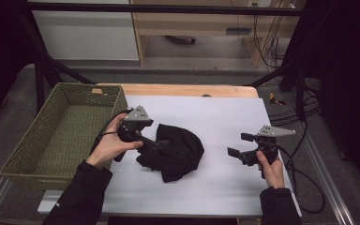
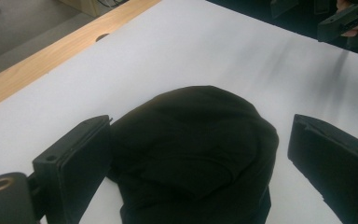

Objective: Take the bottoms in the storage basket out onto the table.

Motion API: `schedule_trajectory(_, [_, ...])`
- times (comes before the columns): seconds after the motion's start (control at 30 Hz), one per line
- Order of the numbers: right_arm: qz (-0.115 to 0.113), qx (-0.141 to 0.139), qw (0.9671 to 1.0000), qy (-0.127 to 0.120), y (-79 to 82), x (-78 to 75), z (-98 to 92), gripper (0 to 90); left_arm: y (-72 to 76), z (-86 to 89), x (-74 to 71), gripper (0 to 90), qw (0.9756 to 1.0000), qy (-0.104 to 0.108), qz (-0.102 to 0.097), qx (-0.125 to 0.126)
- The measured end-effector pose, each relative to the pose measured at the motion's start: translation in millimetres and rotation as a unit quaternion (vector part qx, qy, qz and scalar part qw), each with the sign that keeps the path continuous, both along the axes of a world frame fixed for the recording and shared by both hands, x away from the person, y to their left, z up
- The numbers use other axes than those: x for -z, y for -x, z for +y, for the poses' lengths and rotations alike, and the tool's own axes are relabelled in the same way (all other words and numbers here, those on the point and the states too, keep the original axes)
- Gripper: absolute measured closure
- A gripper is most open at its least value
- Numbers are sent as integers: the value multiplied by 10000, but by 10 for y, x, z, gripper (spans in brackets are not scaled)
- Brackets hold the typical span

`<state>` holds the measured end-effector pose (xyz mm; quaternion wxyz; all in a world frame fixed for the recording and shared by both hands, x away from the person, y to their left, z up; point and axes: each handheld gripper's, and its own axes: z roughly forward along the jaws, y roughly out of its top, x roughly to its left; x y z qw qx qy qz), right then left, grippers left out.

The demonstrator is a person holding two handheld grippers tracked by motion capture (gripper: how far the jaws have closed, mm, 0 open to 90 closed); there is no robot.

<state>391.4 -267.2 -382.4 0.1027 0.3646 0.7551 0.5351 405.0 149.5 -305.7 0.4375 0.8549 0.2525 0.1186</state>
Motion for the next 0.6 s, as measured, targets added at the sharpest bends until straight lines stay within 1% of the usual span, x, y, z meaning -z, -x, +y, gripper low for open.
schedule_trajectory(0.2, [7, -14, 10000, 28, -5, 6, 4, 37, 32, 162, -24, 65, 9999, 106, -21, -80])
schedule_trajectory(0.5, [26, -26, 10000, 30, -6, 6, 2, 37, 73, 428, -3, 63, 9996, 125, -90, -250])
schedule_trajectory(0.6, [29, -29, 10000, 30, -6, 5, 1, 37, 82, 514, 26, 61, 9993, 133, -77, -336])
